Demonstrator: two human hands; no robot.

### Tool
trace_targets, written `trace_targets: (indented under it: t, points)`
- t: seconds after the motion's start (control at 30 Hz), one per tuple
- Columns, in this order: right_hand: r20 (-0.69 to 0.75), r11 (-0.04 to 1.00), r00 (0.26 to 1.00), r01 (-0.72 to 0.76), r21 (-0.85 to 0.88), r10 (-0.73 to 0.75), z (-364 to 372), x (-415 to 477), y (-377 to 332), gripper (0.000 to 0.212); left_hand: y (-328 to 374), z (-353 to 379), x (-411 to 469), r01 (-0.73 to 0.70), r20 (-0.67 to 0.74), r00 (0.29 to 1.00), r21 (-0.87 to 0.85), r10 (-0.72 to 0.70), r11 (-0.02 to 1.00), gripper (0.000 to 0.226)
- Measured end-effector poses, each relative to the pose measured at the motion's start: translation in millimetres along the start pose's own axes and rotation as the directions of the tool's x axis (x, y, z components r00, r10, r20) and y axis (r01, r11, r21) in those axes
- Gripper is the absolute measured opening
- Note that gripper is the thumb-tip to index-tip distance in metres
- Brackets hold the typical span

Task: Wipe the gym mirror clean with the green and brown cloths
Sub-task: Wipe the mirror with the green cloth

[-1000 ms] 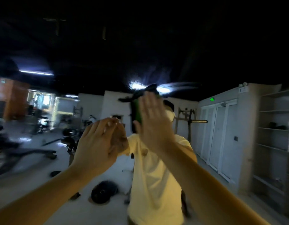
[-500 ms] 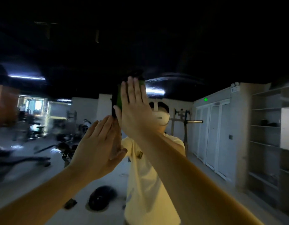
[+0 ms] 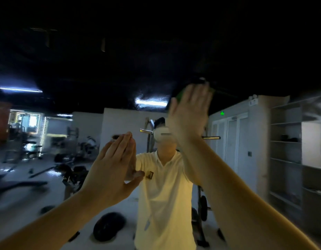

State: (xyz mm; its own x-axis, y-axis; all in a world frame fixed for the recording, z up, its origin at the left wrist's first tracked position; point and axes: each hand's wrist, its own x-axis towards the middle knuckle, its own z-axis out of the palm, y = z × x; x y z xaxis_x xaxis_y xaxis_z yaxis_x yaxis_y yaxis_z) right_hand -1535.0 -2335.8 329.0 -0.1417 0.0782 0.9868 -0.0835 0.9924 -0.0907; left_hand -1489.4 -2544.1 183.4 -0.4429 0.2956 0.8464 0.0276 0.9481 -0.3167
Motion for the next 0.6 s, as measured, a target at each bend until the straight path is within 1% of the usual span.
trace_targets:
  t: [0.07,0.1,0.17,0.2,0.23,0.27,0.3,0.37,0.4,0.43,0.5,0.53,0.57,0.6]
  points:
    - [0.01,0.978,0.979,0.202,0.046,-0.203,7.7,-11.3,-39.1,0.069,-2.7,0.6,0.2,-0.004,0.016,1.0,0.01,0.004,1.0,0.096]
    - [0.036,0.948,0.949,0.311,0.066,-0.314,10.1,-20.6,-51.9,0.067,-3.3,0.9,0.1,-0.001,0.029,1.0,0.017,0.0,1.0,0.094]
    - [0.112,0.848,0.84,0.528,0.054,-0.53,10.8,-42.6,-54.4,0.065,-5.3,1.8,-0.2,0.006,0.051,0.999,0.024,-0.007,1.0,0.092]
    - [0.14,0.799,0.789,0.602,0.02,-0.598,9.9,-50.1,-42.8,0.064,-6.5,2.0,-0.6,0.001,0.056,0.998,0.025,-0.003,1.0,0.092]
    - [0.159,0.78,0.773,0.625,-0.021,-0.614,9.9,-54.4,-24.0,0.064,-7.4,2.2,-1.1,-0.005,0.055,0.998,0.029,0.003,1.0,0.093]
    - [0.159,0.803,0.8,0.593,-0.061,-0.579,10.7,-57.1,-0.9,0.064,-7.9,2.5,-1.6,-0.011,0.049,0.999,0.033,0.009,0.999,0.094]
    - [0.14,0.855,0.857,0.51,-0.088,-0.497,10.7,-58.8,25.3,0.064,-7.7,2.9,-1.8,-0.017,0.039,0.999,0.034,0.015,0.999,0.095]
    - [0.076,0.963,0.965,0.256,-0.081,-0.25,6.3,-57.6,76.8,0.065,-5.7,4.0,-2.2,-0.017,0.015,1.0,0.023,0.017,1.0,0.097]
    - [0.053,0.991,0.992,0.12,-0.055,-0.117,3.5,-54.2,96.8,0.066,-4.6,4.2,-2.0,-0.015,0.008,1.0,0.015,0.015,1.0,0.097]
    - [0.043,1.0,0.999,0.002,-0.026,-0.001,1.8,-49.1,108.4,0.068,-3.6,4.8,-1.5,-0.012,0.007,1.0,0.01,0.012,1.0,0.097]
    - [0.024,0.987,0.987,-0.162,0.023,0.161,2.0,-37.5,102.0,0.069,-3.2,5.1,-0.4,-0.012,0.019,1.0,0.007,0.012,1.0,0.098]
    - [0.015,0.981,0.981,-0.193,0.034,0.192,2.8,-34.6,86.9,0.07,-3.2,5.0,-0.3,-0.014,0.027,1.0,0.004,0.014,1.0,0.098]
    - [0.019,0.984,0.985,-0.174,0.041,0.173,4.0,-34.7,67.9,0.069,-3.4,4.9,-0.5,-0.016,0.034,0.999,-0.003,0.016,1.0,0.098]
    - [0.021,0.993,0.995,-0.103,0.05,0.102,5.3,-38.9,46.8,0.068,-3.8,4.6,-0.6,-0.018,0.036,0.999,-0.01,0.019,1.0,0.098]
